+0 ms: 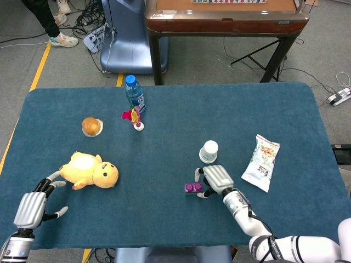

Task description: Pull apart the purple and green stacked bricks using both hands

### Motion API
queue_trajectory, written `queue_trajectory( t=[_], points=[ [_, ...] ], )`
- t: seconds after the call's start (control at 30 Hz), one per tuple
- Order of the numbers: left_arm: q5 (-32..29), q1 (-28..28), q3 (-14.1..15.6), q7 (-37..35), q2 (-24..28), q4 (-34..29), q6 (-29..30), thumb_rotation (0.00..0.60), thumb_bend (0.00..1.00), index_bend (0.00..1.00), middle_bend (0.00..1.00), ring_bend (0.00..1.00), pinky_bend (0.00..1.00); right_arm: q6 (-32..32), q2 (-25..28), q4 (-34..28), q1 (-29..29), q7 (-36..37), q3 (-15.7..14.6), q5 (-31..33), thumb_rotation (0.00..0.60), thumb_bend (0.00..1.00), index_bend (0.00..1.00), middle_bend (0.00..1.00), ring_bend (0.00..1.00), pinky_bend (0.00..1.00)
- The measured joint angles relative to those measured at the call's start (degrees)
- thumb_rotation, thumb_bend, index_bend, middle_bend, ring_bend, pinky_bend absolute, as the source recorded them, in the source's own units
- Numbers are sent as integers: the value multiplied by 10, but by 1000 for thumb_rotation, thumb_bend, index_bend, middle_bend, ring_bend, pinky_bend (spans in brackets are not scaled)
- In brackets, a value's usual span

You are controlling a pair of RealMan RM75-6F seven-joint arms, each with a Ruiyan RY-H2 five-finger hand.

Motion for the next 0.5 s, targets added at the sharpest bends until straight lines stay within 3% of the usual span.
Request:
queue_trajectory(
  t=[0.17,0.37,0.5],
  points=[
    [0,0,1,-1,-1,3,-2,600,150,359,130,173,534,-4,-1,4,5,5,-2,3,600,128,523,1000,1000,1000],
    [0,1,1,-2,-2,4,-1,600,150,359,130,173,534,-6,0,4,8,10,-3,8,600,319,528,1000,1000,1000],
    [1,0,1,-2,-3,4,-2,600,149,359,130,173,534,-5,2,3,9,13,-4,9,600,389,531,1000,1000,1000]
  ],
)
